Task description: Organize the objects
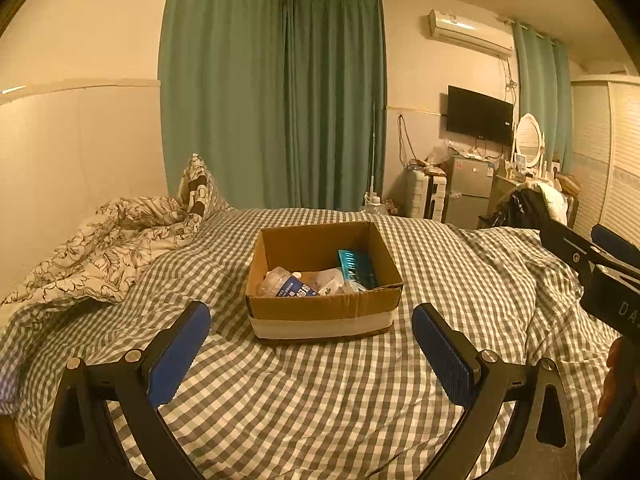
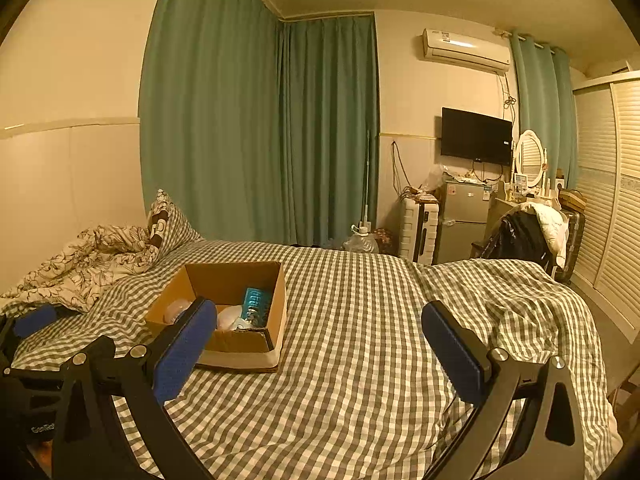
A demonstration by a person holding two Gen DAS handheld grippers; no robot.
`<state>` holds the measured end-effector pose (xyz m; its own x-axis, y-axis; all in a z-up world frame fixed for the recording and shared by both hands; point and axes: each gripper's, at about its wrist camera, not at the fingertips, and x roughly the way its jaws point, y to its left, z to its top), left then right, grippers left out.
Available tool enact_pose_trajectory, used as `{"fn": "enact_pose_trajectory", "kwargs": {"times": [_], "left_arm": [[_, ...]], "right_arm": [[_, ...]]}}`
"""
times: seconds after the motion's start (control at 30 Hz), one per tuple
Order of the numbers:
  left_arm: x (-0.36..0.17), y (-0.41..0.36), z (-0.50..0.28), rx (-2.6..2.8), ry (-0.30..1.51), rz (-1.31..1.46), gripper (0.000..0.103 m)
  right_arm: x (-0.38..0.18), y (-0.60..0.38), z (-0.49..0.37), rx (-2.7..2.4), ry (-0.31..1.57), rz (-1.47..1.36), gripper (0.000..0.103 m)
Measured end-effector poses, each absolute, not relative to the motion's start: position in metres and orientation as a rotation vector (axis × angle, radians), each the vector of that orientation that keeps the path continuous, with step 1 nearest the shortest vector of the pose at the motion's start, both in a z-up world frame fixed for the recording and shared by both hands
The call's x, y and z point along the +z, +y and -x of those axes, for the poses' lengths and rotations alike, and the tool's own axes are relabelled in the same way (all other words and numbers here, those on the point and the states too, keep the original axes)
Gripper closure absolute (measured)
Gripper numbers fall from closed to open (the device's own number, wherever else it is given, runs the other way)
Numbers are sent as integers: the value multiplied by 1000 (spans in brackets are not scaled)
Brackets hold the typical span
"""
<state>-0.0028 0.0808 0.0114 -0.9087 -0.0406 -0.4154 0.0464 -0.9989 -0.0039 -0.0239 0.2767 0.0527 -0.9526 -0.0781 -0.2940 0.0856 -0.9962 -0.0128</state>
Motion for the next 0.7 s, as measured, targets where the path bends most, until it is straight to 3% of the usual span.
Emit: {"fn": "enact_pose_trajectory", "kwargs": {"times": [0.7], "left_arm": [[13,77,-7,-3018,-12,-633,0]], "right_arm": [[52,260,20,-3008,92,-468,0]]}}
